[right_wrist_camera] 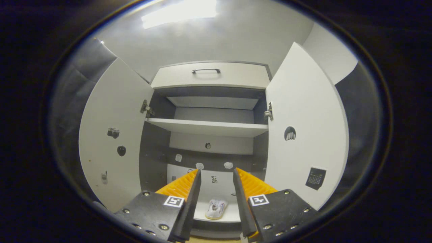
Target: Grab one shoe with the right hand and put it into the shoe cabinet, grab the other shoe with the left hand and put it into the shoe cabinet; then close the right door with the right hand and the left door with the left hand.
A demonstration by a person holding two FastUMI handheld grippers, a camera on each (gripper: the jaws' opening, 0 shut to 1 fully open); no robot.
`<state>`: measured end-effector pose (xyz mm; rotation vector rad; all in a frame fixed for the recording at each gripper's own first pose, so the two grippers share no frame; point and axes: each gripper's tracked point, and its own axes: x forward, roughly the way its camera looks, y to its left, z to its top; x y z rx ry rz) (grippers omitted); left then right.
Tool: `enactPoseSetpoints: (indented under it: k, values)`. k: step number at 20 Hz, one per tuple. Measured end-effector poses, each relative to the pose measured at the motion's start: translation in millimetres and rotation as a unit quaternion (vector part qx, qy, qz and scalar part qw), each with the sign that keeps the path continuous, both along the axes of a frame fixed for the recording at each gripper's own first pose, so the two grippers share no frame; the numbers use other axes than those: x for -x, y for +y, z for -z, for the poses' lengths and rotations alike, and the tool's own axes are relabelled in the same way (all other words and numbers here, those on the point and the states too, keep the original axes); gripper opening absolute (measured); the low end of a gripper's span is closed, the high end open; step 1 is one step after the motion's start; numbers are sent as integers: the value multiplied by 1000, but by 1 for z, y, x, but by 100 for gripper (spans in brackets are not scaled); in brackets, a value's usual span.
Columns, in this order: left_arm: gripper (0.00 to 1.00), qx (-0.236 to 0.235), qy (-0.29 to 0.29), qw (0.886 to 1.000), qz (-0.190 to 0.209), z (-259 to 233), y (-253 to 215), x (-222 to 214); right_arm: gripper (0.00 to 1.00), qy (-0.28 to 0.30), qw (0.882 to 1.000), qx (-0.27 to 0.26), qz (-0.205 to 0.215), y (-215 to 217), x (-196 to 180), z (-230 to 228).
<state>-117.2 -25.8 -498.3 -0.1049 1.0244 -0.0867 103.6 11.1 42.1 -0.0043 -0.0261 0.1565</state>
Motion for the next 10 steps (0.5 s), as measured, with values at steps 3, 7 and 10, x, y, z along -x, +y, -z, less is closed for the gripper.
enactPoseSetpoints:
  k: [3, 7, 10]
  values:
    - [86, -1, 42, 999, -18, 26, 0, 15, 55, -2, 1000, 5, 3, -8, 8, -7]
    - [42, 7, 32, 999, -31, 19, -4, 10, 55, -3, 1000, 5, 2, -13, 13, -10]
    - [12, 0, 31, 997, -72, 12, 4, 5, 55, -13, 1000, 13, -3, -12, 17, -17]
